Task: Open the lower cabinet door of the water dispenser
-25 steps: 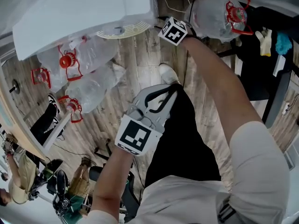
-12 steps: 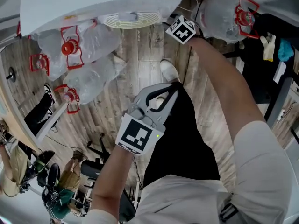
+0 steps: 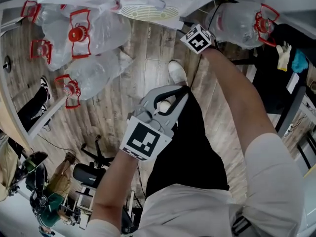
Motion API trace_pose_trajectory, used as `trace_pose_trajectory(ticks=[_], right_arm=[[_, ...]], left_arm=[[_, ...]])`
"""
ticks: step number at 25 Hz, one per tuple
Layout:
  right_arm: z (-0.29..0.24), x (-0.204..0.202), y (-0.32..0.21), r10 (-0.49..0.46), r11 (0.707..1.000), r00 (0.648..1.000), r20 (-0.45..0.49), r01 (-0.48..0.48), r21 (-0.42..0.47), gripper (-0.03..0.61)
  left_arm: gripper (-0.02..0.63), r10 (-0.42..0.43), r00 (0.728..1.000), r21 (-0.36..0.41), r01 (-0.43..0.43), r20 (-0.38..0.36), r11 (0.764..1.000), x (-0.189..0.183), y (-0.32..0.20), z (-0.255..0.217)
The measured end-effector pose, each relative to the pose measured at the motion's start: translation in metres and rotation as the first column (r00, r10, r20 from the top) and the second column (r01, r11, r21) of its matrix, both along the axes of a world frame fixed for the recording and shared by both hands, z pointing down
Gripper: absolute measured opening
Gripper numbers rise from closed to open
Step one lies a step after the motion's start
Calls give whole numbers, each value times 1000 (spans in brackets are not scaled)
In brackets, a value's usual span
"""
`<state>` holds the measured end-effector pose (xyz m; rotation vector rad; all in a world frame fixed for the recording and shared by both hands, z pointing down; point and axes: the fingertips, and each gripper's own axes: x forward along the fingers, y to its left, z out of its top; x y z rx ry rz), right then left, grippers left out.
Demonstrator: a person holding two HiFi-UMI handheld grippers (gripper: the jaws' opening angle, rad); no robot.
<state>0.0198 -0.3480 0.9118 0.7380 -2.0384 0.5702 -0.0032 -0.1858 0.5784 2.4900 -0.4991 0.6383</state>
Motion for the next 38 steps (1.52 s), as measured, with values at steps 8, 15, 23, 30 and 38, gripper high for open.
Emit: trace_pose_trajectory(ticks=[8,15,23,30,38], right_arm=[[6,-20,34,-8,999,1000,-20,8,-34,163],[2,-57,75,-91,993,995,-34,89,-72,161],[16,-130,124,-154,980,988,-11,152,-131,149],[10,-187,146,-239,961,971,11,238,-141,146],[2,-242,156,-287,949,957,34,289,-126,141]], left_arm=[[58,-60,998,-4,60,-3,998,-34,16,-4],[58,-109,994,29,109,-11,994,-66,29,-16],[58,-211,977,13,211,-12,977,-124,41,-17],[58,-299,954,32,299,-19,954,-159,58,-17],[58,-390,921,36,390,-26,920,-187,82,-19]])
